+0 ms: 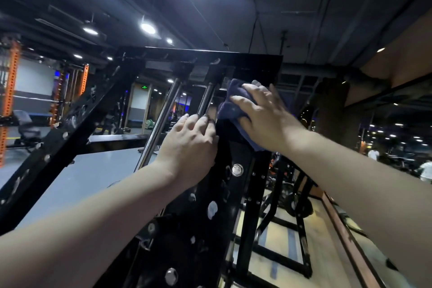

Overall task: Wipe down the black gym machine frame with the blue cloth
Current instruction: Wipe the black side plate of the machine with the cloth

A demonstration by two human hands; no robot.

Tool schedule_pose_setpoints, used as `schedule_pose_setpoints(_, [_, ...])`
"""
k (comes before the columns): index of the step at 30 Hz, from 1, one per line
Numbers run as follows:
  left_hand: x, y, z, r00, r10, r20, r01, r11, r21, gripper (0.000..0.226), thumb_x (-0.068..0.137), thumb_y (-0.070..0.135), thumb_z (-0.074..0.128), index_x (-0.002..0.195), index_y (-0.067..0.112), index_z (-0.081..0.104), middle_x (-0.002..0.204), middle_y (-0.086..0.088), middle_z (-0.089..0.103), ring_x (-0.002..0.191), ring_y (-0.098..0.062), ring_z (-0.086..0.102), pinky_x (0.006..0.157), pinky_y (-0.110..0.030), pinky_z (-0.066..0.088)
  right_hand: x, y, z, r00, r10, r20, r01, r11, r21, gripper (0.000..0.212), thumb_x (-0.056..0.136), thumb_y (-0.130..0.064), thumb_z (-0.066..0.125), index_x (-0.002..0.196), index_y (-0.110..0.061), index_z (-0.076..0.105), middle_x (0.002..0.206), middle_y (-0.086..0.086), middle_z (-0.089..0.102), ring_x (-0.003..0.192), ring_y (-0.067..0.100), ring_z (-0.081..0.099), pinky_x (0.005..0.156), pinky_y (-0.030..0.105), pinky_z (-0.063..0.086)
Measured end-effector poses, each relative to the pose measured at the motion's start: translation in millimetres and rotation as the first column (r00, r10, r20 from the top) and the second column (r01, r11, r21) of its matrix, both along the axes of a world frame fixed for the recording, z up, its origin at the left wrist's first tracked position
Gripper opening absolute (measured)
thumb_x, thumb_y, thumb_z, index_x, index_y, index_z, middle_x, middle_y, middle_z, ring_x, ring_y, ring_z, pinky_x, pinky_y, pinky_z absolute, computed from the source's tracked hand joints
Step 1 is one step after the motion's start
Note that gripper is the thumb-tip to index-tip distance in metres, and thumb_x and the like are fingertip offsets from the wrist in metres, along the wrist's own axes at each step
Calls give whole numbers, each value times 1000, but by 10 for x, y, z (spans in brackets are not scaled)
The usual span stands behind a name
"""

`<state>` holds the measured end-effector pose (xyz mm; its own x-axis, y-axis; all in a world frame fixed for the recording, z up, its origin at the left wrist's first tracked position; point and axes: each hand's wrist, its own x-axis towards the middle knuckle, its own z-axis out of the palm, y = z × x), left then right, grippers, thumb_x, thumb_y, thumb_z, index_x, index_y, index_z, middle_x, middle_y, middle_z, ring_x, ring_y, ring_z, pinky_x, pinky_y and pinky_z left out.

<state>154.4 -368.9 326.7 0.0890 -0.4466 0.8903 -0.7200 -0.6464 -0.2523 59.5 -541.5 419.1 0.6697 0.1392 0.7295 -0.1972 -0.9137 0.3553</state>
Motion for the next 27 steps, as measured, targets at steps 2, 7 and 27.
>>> schedule_pose_setpoints(2, [13, -4, -108, 1000, -6, -22, 5, 1000, -29, 57, 94, 31, 34, 128, -3, 65, 135, -23, 62, 130, -41, 56, 110, -54, 44, 25, 53, -219, 999, 23, -23, -24, 999, -38, 58, 97, -33, 51, 154, -24, 41, 165, 9, 25, 156, 29, 11, 125, 41, -12])
schedule_pose_setpoints(7, [-72, -27, -282, 997, -30, -75, 22, 995, -99, 59, 97, 31, 31, 140, -3, 53, 149, -21, 49, 141, -40, 43, 117, -50, 31, -103, -6, -78, 990, 65, -125, -78, 991, -104, 54, 98, -28, 56, 151, -27, 46, 162, 4, 31, 154, 26, 20, 126, 38, -5])
schedule_pose_setpoints(27, [181, 225, -526, 884, -414, -216, 379, 907, -184, 57, 104, 21, 31, 158, 4, 24, 163, -10, 26, 155, -21, 14, 126, -38, 19, -239, 193, -556, 984, 152, -88, -163, 978, -127, 51, 97, -44, 45, 135, -15, 62, 131, 10, 60, 117, 35, 58, 102, 54, 48])
